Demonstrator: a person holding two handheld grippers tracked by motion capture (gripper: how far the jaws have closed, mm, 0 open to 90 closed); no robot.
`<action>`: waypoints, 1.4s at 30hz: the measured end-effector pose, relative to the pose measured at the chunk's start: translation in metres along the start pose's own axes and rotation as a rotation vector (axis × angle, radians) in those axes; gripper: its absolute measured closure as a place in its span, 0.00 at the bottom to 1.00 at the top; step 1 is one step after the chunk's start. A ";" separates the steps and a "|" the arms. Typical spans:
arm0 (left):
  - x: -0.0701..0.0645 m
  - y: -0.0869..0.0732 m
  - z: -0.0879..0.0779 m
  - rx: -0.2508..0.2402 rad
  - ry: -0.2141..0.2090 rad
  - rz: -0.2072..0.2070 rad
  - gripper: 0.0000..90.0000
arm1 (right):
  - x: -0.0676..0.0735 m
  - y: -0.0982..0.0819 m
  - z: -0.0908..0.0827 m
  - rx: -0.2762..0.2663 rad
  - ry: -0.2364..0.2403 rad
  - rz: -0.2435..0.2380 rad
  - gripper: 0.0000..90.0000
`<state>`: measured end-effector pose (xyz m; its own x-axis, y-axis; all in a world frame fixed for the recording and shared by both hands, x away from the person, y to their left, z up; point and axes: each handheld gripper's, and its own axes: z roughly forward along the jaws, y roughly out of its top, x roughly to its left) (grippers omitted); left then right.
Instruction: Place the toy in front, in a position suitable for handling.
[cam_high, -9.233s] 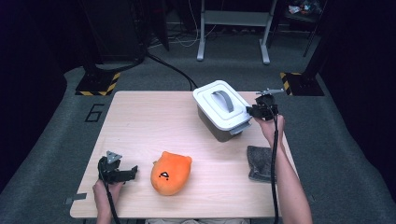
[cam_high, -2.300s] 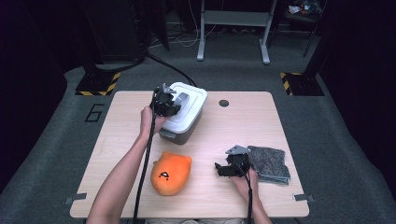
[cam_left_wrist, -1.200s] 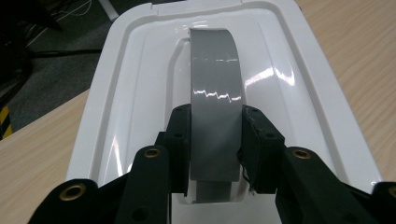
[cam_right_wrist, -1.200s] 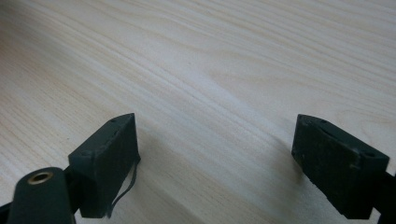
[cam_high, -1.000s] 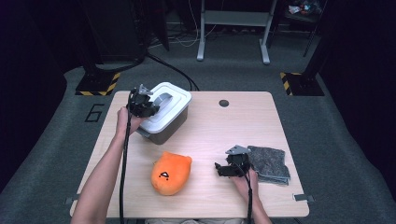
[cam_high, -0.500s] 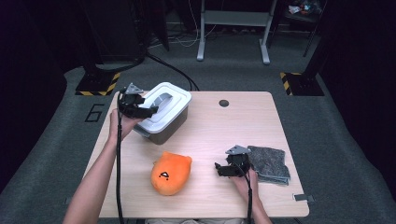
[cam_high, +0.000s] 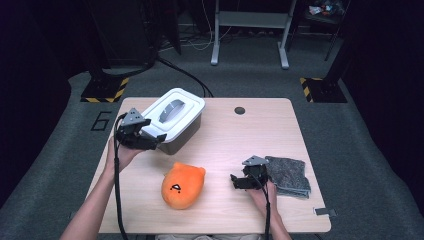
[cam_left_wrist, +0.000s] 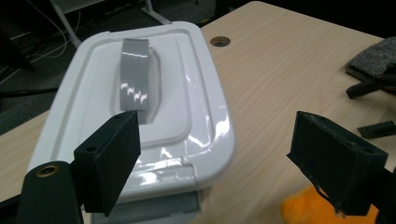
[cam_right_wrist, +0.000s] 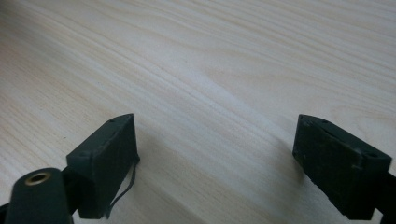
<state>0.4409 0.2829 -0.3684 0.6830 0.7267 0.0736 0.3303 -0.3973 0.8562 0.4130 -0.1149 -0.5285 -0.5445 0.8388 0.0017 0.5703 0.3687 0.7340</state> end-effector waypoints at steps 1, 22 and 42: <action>-0.003 -0.003 -0.002 0.000 -0.011 0.004 0.17 | -0.001 0.000 0.000 0.003 0.002 -0.007 0.11; -0.074 -0.053 0.015 0.085 -0.259 0.114 0.16 | 0.012 -0.034 -0.042 -0.020 0.021 -0.018 0.06; -0.094 -0.083 0.044 0.174 -0.360 0.019 0.50 | 0.015 -0.048 -0.051 0.009 0.001 -0.011 0.07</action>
<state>0.3784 0.2230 -0.4686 0.8642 0.4881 -0.1218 0.3999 -0.5197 0.7550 0.3459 -0.1404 -0.5295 -0.5511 0.8344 -0.0057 0.5702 0.3815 0.7275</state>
